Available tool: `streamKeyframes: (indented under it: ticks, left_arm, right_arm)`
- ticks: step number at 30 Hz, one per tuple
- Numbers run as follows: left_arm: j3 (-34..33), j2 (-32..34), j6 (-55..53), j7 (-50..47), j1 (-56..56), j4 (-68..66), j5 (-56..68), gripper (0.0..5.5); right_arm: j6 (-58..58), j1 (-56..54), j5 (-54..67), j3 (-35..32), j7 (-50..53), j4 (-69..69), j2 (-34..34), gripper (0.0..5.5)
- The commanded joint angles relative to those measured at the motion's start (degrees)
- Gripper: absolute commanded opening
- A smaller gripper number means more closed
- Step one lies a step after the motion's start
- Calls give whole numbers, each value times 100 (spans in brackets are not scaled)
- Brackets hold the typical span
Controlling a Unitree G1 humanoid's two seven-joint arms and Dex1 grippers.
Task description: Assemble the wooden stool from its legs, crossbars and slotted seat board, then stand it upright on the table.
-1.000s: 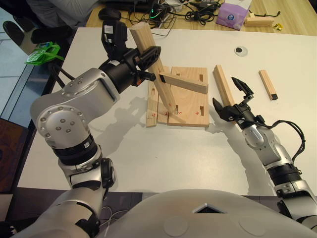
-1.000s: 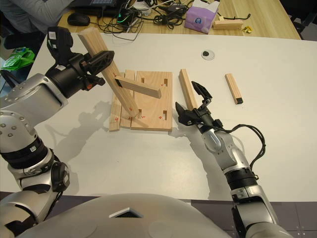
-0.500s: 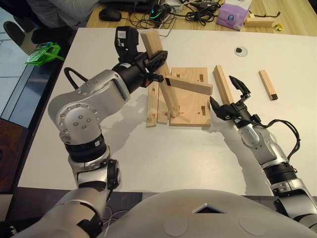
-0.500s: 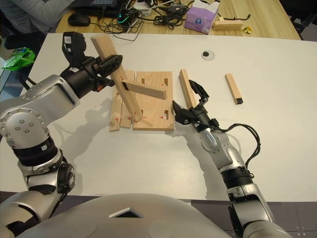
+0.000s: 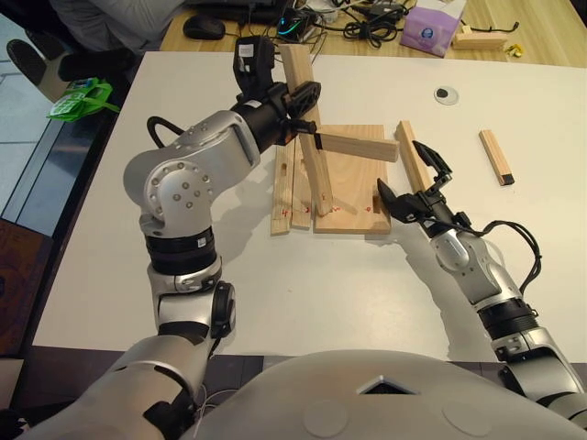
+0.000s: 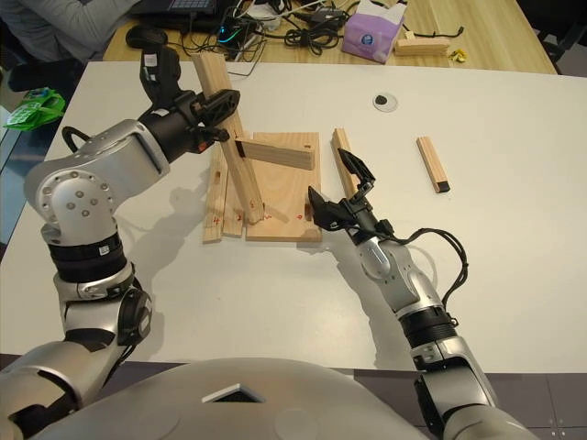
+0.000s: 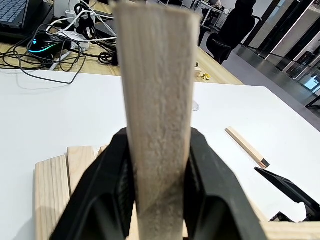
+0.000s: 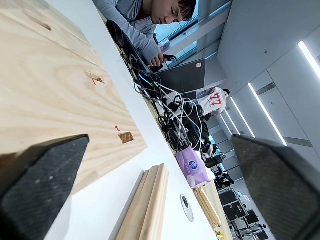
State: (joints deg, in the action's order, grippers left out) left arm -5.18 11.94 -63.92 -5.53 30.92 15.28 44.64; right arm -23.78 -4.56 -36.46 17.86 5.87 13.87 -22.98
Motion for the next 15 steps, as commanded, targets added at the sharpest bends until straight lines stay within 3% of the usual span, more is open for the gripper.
streamKeyframes:
  ticks: [1,9,15]
  left_arm:
    - [133,-224,-188,21,-87,-171,-156,103]
    - [160,-396,202,93,3,-424,-688,103]
    - [876,91,579,501,-304,-7,-1357,103]
  right_arm:
    - [-51,-126,-41,43,15,60,12,540]
    - [-74,-165,-45,79,13,90,48,540]
    - [-6,-180,62,170,-248,138,25,540]
